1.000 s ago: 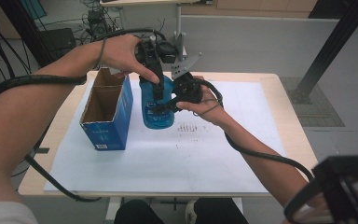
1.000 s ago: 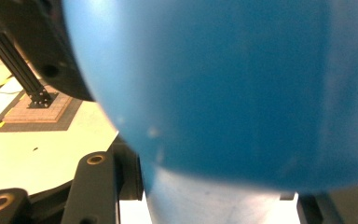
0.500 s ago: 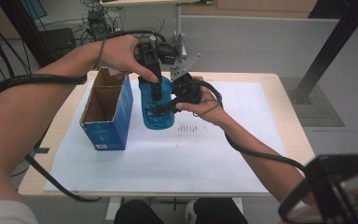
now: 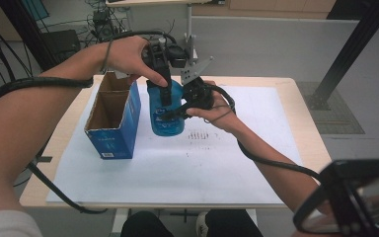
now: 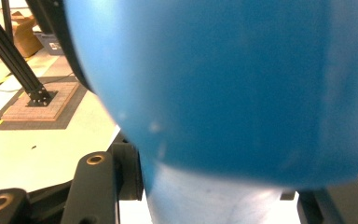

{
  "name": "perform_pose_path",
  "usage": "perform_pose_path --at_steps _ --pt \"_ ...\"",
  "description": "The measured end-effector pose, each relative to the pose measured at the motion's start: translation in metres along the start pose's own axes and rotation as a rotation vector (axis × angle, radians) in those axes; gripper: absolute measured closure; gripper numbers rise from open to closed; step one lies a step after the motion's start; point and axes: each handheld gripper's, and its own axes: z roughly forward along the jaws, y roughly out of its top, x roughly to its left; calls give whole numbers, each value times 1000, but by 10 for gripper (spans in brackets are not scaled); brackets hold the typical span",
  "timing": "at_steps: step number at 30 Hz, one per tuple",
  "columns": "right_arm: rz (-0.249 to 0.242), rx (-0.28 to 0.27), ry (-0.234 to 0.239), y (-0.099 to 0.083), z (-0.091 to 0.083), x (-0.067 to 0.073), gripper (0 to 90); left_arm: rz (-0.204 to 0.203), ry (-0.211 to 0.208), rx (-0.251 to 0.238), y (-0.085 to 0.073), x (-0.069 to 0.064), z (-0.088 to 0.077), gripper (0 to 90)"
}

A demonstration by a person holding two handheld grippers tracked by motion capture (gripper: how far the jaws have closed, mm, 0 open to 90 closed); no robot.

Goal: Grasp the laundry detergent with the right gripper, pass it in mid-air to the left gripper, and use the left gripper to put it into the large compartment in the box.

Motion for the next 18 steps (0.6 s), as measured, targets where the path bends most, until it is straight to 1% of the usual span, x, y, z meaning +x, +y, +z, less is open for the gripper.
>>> perform_pose_path --at_steps 3,6,8,16,17,18 --pt "0 0 -3 0 0 0 437 5 7 -6 0 -1 -1 355" --pt "2 -8 3 0 -1 -1 436 4 3 -9 0 0 -1 355" --pt "4 -10 3 0 -1 -1 436 5 2 -2 1 0 -1 356" --pt "3 -10 4 0 0 -1 435 2 2 -4 0 1 -2 357" --pt "1 -10 -2 0 0 -2 435 5 5 -2 0 1 -2 357" --pt "1 -12 4 0 0 -2 435 3 3 -2 0 1 -2 357"
